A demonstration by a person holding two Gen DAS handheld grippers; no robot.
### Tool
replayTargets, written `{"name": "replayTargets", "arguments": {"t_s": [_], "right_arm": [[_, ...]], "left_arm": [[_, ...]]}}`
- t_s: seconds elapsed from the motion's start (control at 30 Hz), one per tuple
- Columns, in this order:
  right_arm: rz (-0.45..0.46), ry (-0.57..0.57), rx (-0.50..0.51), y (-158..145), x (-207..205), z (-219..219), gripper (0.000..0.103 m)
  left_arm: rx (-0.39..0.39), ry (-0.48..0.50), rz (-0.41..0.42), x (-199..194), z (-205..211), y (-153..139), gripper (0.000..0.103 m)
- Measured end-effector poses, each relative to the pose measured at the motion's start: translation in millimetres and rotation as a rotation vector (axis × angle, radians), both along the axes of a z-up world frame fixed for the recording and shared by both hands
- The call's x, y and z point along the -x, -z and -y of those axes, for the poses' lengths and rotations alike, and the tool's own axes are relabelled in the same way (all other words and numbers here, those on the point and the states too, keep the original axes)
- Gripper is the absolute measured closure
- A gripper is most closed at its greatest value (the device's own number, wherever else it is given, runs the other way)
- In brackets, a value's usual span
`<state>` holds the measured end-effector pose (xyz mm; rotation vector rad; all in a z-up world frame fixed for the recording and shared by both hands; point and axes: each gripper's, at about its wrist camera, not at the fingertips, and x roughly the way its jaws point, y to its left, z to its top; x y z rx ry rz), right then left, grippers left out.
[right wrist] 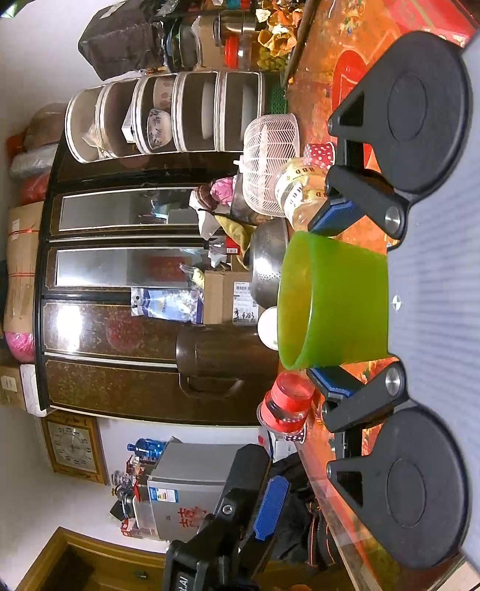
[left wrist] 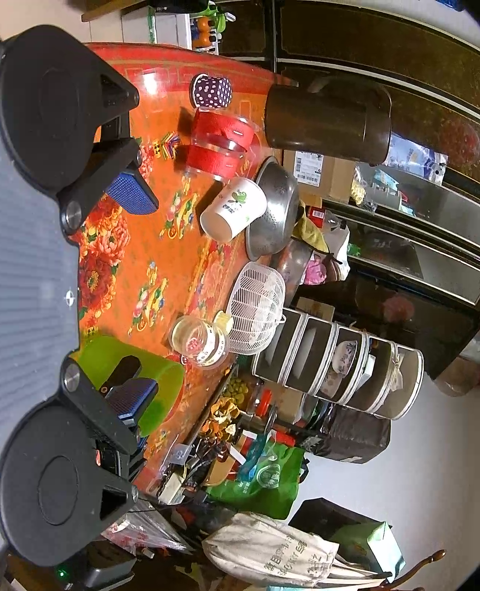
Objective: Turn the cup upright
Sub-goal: 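Lower the upright green cup onto the tablecloth with the right tool, then open the right tool and back away from the standing cup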
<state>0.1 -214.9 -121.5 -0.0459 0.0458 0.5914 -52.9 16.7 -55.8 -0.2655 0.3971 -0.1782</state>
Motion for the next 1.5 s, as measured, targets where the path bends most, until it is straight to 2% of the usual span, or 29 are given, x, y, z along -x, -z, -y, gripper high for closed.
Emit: {"name": "replayTargets", "arguments": {"t_s": [0.2,0.33,0.5,0.6,0.7,0.83,0.93,1.03,1.2,1.5], "right_arm": [[-0.014,-0.001,0.001,0,1,-1,0.02],[-0.029,0.003,0.007,0,1,-1,0.006],[-0.075,0.021,-0.02,-9,9,9,0.001],[-0.159,0.055,0.014,-27,15,20,0.001],[-0.315,0.114,0.07,-54,13,32,0.001],[-0.36,0.117,0.09,-84,26,49,0.001],[-0.42,0.065,0.134,-99,34,52,0.001],[-0.484,0.008,0.098,-103,35,59,0.001],[-0.483,0.035,0.094,-106,39,63,0.001],[-0.473,0.019,0.092,-115,41,58,0.001]], "left_arm": [[0.002,-0.006,0.001,4,-2,0,0.006],[-0.002,-0.009,0.0,5,-2,0,0.006],[-0.096,-0.051,-0.01,9,8,-1,0.0],[-0.136,-0.064,-0.037,13,14,-5,0.0],[-0.17,-0.066,-0.041,20,21,-18,0.0],[-0.202,-0.056,-0.055,31,39,-37,0.0],[-0.212,-0.062,-0.128,34,49,-45,0.0],[-0.199,-0.078,-0.185,38,51,-49,0.0],[-0.227,-0.122,-0.175,54,54,-59,0.0],[-0.246,-0.136,-0.197,54,55,-69,0.0]]}}
